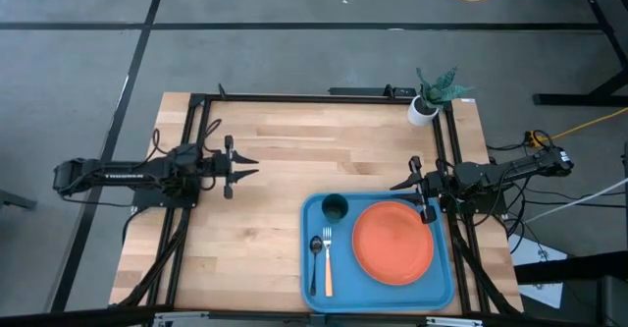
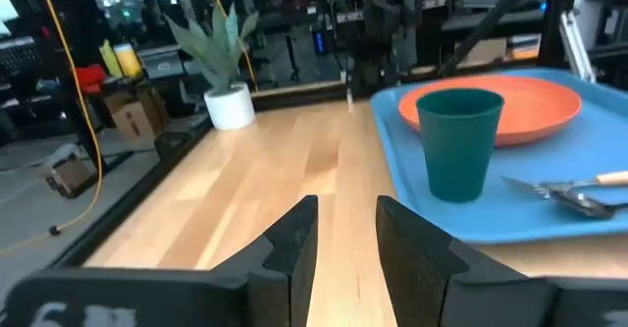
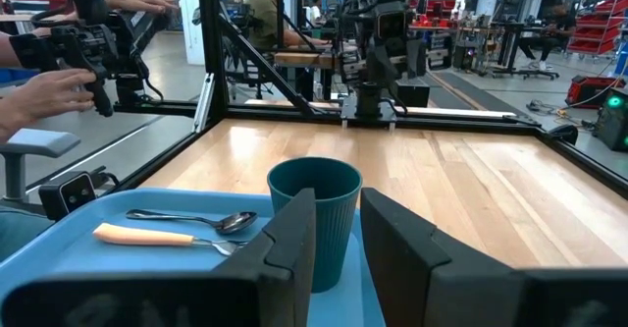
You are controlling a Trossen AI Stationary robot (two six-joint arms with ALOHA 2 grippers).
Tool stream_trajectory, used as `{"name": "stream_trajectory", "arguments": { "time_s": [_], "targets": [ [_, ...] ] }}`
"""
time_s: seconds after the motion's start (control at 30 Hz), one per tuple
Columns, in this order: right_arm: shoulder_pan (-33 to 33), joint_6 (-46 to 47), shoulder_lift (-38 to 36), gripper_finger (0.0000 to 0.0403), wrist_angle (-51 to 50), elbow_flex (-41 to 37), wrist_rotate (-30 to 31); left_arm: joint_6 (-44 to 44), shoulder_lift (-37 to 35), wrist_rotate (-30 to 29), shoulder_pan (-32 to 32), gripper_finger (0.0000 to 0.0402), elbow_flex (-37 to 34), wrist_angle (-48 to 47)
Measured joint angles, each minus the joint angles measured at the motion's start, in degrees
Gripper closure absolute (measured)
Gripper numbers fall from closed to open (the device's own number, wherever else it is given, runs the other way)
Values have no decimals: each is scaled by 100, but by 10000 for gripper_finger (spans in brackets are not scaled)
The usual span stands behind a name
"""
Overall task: Pick and place plate/cup/fork/spoon on tray
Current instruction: Return to Home Position
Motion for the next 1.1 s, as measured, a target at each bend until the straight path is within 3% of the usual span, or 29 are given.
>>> {"name": "stream_trajectory", "arguments": {
  "time_s": [0.4,0.9,1.1],
  "targets": [
    [-2,6,-2,313,1,0,-2,-485,-1550,301,1,303,0,-1828],
    [0,6,-2,313,1,0,-2,-525,-2351,211,-317,303,2,-1850],
    [-1,3,-2,313,-2,0,-2,-1342,-2346,-441,-469,303,4,-1979]
  ]
}}
